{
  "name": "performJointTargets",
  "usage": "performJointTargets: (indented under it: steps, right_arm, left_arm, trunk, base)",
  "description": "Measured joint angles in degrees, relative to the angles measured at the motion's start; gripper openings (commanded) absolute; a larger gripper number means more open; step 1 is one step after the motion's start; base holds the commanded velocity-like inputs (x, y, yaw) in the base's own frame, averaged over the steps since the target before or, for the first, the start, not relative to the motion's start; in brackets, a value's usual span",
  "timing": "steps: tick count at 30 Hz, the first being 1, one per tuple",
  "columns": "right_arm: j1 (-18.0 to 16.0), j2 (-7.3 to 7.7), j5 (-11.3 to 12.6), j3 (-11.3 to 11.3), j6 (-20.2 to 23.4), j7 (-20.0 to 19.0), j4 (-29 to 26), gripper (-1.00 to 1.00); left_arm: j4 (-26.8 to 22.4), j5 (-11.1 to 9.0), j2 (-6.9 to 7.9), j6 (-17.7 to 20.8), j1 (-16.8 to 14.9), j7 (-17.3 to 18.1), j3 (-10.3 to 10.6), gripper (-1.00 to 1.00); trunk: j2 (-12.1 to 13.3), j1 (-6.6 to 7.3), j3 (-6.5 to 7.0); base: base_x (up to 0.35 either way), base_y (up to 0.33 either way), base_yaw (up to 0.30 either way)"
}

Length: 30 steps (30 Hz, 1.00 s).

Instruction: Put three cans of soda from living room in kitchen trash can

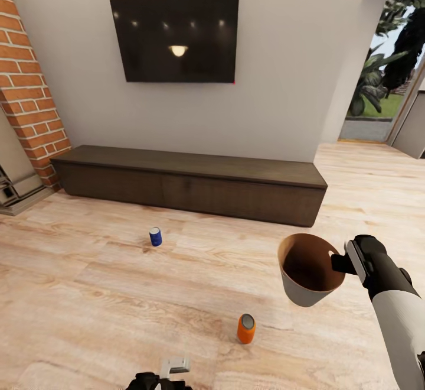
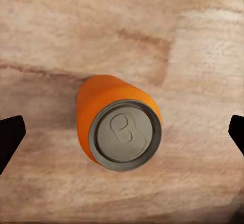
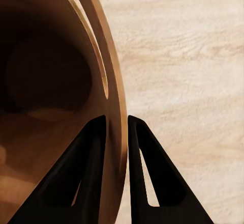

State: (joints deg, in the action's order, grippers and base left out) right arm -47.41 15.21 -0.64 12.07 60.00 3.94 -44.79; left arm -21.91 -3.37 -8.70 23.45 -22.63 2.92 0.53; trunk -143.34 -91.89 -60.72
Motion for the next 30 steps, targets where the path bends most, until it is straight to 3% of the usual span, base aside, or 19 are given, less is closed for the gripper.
performJointTargets:
  steps: [9,21,30]
  right_arm:
    - [0.0,0.0,-0.17,-0.19,0.0,0.01,0.0,-1.0]
    - [0.0,0.0,-0.36,-0.38,0.0,0.02,-0.01,-1.0]
    - [0.0,-0.06,-0.56,-0.48,0.0,0.04,-0.02,-1.0]
  left_arm:
    - [0.01,0.03,0.0,0.02,0.03,-0.01,0.01,1.0]
    - [0.01,0.03,-0.01,0.0,0.01,0.07,0.02,1.0]
    - [-0.09,0.0,-0.06,-0.22,0.01,0.15,0.08,1.0]
  trunk:
    - [-0.12,-0.23,-1.99]
    - [-0.13,-0.23,-2.0]
    - [-0.22,-0.41,-3.55]
  base:
    - [0.0,0.0,0.0]
    - [0.0,0.0,0.0]
    - [0.0,0.0,0.0]
